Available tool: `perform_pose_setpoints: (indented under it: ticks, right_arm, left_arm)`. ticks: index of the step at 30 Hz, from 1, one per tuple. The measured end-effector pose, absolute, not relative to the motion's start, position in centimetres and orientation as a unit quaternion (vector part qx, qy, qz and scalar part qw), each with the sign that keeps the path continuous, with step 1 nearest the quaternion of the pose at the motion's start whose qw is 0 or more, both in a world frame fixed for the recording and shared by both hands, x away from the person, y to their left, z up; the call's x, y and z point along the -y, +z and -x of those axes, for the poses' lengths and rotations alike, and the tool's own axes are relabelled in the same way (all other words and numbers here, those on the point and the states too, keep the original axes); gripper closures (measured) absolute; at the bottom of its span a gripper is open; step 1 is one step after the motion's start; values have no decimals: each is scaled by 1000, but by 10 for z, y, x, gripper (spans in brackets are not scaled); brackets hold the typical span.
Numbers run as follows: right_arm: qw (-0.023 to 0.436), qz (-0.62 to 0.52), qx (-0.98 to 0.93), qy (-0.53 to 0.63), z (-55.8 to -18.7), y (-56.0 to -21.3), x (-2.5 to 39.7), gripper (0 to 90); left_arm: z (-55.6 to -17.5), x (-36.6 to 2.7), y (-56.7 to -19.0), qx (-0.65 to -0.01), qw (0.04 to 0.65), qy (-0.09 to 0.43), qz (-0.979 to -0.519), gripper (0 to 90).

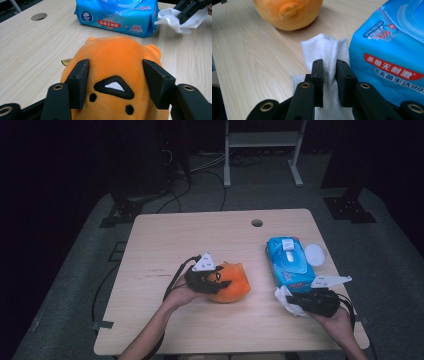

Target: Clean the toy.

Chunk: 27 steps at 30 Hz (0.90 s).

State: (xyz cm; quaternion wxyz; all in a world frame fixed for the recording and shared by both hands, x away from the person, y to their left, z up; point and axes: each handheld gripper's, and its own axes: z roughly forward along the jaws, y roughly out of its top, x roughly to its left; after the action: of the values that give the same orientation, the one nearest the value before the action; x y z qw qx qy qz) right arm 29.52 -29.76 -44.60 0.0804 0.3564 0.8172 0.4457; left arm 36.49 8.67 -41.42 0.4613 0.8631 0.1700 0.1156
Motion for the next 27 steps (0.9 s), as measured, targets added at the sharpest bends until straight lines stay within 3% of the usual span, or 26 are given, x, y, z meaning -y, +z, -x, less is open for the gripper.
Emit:
perform_pose_setpoints:
  ticks: [27]
  right_arm:
    - [87, -353, -805, 469, -297, -441, 297, 540]
  left_arm:
    - [-355, -108, -394, -178, 488, 103, -848, 208]
